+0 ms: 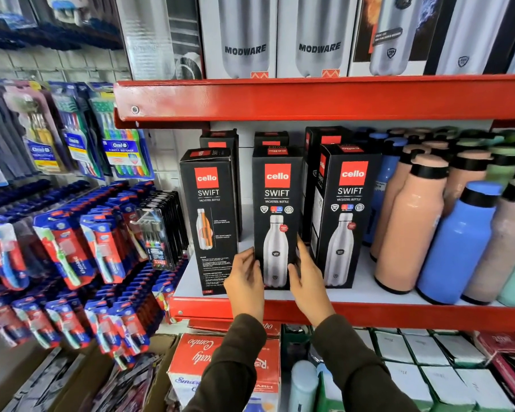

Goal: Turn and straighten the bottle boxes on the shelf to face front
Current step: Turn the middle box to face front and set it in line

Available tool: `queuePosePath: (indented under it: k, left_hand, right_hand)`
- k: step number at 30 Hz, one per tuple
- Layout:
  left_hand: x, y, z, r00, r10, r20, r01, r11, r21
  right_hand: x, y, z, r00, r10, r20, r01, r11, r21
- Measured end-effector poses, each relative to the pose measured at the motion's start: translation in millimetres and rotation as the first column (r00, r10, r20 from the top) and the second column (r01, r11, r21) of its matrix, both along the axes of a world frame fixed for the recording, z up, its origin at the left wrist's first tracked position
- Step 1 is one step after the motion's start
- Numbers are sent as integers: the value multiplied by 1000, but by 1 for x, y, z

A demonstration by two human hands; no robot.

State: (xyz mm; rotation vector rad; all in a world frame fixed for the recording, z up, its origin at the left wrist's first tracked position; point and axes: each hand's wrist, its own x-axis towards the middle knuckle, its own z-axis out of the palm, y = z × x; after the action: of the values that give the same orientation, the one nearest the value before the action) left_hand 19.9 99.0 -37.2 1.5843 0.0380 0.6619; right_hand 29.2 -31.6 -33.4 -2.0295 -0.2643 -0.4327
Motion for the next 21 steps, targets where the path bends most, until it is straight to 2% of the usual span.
queuePosePath:
  k: [8,13,17,21]
  left_hand:
    - [-4,1,4,999,-25,-19,25,1000,-10]
    - [-20,8,2,997,-79,18,79,997,15]
    - [-36,26,2,987,-50,151,37,996,86]
    - [-39,50,9,950,44,310,-104,978,180]
  right_hand:
    - [-4,5,-4,996,-76,45,74,997,30]
    - [-22,9,-10,986,-146,79,129,972,195]
    - [-41,22,-15,931,-300,210,233,928,292]
    - [-51,51,-6,930,-248,272,176,949,262]
